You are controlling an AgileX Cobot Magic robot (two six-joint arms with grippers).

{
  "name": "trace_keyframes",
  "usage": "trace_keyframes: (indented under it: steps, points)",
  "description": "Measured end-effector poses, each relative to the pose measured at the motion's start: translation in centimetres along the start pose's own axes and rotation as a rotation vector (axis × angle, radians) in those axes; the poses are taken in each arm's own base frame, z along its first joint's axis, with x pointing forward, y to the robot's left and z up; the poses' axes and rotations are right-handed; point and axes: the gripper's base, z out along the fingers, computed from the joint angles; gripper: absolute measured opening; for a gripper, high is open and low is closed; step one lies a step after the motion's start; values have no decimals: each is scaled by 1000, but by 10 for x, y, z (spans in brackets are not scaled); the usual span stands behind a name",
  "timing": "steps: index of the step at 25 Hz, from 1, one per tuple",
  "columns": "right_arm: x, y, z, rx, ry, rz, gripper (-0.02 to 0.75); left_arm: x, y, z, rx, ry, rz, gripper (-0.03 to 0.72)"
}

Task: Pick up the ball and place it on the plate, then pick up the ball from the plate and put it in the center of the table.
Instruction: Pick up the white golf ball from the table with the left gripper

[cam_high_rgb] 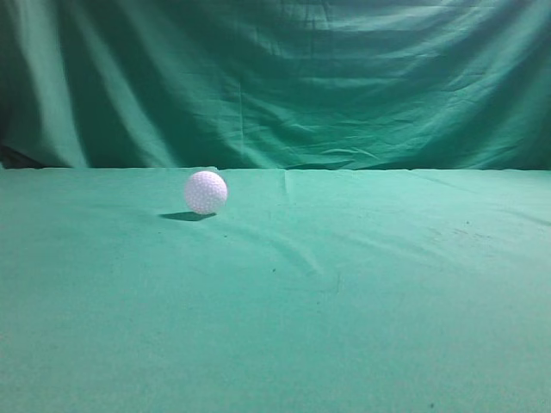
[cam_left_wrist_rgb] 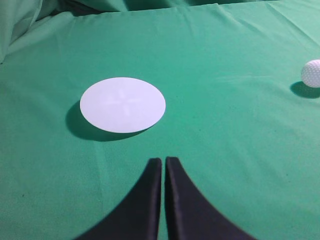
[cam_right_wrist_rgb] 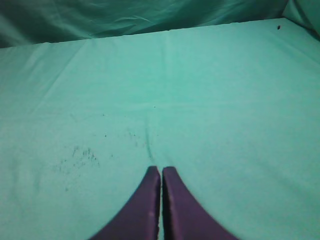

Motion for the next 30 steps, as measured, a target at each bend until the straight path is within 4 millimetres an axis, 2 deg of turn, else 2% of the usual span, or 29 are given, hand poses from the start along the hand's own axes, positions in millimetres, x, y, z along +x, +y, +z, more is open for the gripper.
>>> trace_keyframes:
  steps: [23, 25, 30]
  points:
    - [0, 0, 0, 0, 0, 0, 0, -1, 0, 0, -3, -7, 10, 0]
    - [0, 0, 0, 0, 0, 0, 0, -4, 0, 0, 5, -49, -20, 0]
    - [0, 0, 0, 0, 0, 0, 0, -27, -1, -4, 31, -309, -98, 0]
